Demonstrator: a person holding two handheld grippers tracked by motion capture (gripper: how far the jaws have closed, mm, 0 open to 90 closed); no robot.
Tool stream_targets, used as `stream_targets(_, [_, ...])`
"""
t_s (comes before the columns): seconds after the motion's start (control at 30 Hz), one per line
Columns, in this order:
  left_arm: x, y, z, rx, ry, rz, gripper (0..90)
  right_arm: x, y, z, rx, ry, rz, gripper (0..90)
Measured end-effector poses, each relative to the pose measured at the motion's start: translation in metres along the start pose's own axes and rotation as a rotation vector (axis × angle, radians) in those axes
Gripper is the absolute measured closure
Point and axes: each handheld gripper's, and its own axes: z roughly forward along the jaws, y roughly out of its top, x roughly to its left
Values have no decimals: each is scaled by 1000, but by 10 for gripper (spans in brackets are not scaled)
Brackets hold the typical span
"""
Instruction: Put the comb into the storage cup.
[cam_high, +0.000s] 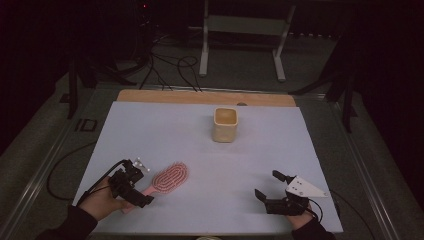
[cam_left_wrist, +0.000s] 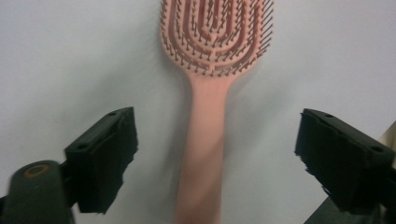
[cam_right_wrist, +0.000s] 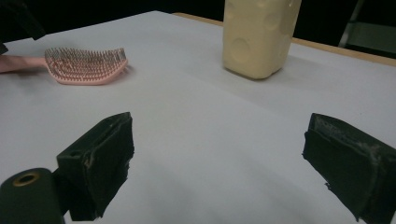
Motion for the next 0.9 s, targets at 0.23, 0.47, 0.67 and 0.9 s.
stream_targets(0.23, [-2,6,10,48,-25,23,34,0,0,0,-1,-2,-1,85])
stream_targets(0.47, [1,12,17,85,-32,32,34,0,0,0,2,-1,4,85])
stream_targets(0.67, [3,17,23,123,-45,51,39,0,0,0,3,1,-1,85])
stream_targets(0.9, [5,22,26,151,-39,61,138,0,0,0,7,3,0,85])
